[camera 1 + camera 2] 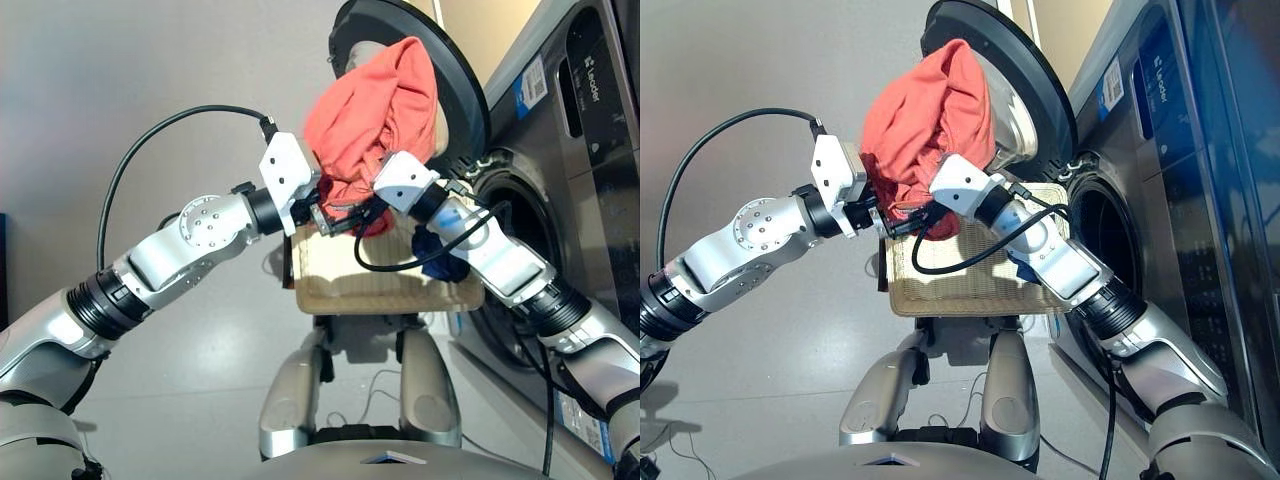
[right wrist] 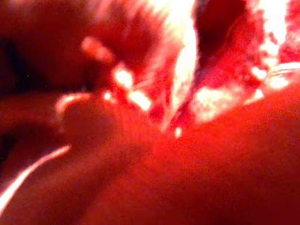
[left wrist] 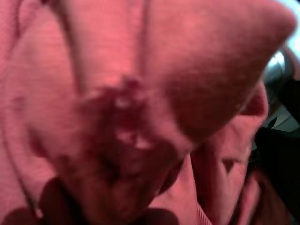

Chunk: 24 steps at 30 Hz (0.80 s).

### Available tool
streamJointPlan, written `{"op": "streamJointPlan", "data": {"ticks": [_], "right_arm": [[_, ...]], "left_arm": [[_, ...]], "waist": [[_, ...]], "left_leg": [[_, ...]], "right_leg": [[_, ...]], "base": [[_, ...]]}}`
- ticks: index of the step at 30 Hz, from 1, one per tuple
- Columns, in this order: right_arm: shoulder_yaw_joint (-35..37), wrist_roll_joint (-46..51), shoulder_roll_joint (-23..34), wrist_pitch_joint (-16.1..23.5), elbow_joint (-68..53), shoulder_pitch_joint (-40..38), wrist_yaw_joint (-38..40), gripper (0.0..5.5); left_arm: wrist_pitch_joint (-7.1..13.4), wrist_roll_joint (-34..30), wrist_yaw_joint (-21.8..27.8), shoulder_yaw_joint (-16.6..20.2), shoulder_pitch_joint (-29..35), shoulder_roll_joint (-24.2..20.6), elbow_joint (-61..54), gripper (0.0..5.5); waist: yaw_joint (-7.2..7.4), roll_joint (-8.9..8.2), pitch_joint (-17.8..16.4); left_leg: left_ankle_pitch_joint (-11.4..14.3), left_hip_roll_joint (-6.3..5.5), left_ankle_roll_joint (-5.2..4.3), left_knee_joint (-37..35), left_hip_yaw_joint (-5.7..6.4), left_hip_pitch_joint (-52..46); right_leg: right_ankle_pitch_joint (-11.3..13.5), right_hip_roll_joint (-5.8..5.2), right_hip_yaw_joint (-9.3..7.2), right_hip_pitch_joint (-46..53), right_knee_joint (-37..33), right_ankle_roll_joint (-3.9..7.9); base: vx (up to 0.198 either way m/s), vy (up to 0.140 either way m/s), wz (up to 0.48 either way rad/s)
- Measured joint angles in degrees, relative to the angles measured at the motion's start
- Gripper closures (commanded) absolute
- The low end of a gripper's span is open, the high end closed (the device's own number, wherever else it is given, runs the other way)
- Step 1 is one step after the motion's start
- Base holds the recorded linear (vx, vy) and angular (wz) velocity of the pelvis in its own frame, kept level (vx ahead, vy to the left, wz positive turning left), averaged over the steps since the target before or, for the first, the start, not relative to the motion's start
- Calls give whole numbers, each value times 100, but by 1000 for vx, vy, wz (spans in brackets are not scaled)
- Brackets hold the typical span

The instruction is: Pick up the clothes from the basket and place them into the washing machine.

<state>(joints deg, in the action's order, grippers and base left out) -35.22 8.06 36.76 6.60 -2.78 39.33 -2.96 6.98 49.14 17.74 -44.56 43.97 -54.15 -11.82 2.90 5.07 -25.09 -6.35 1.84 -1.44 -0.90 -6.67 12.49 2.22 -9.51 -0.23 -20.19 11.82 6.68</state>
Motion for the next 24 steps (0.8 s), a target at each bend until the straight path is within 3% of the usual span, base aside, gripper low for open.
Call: {"op": "streamJointPlan", "data": {"ticks": [9, 15, 18, 21, 24], "right_arm": [[61, -183, -253, 37, 32, -172, 329, 550], [338, -381, -493, 391, 111, -405, 639, 550], [492, -491, -722, 644, 523, -492, 926, 550], [649, -560, -861, 748, 962, -595, 1218, 550], [807, -608, -1066, 927, 1521, -704, 1478, 550]], "left_arm": [[28, -1, 4, 101, -271, 13, -9, 0], [31, -38, -4, 206, -593, 167, -11, 0], [53, -128, -19, 229, -756, 318, -9, 0], [152, -163, -59, 341, -898, 583, -7, 0], [274, -324, -146, 657, -1266, 850, 21, 0]], "waist": [[-14, 62, 49], [-30, 143, 123], [-49, 198, 240], [-162, 284, 314], [-197, 296, 402]], "left_leg": [[-1, 0, 1, 0, 7, 2], [-1, -1, 1, 0, 30, 20], [-4, -2, 5, 0, 70, 51], [-9, -3, 7, 0, 92, 62], [-13, -4, 7, 0, 134, 69]], "right_leg": [[-1, -3, -15, 1, 0, 0], [-3, -9, -42, 1, 0, 2], [-7, -18, -89, -1, -11, 3], [-7, -20, -112, 2, -19, 4], [-19, -25, -149, 16, -20, 2]], "base": [[0, 0, 0], [0, 0, 0], [0, 0, 0], [0, 0, 0], [0, 0, 0]]}}
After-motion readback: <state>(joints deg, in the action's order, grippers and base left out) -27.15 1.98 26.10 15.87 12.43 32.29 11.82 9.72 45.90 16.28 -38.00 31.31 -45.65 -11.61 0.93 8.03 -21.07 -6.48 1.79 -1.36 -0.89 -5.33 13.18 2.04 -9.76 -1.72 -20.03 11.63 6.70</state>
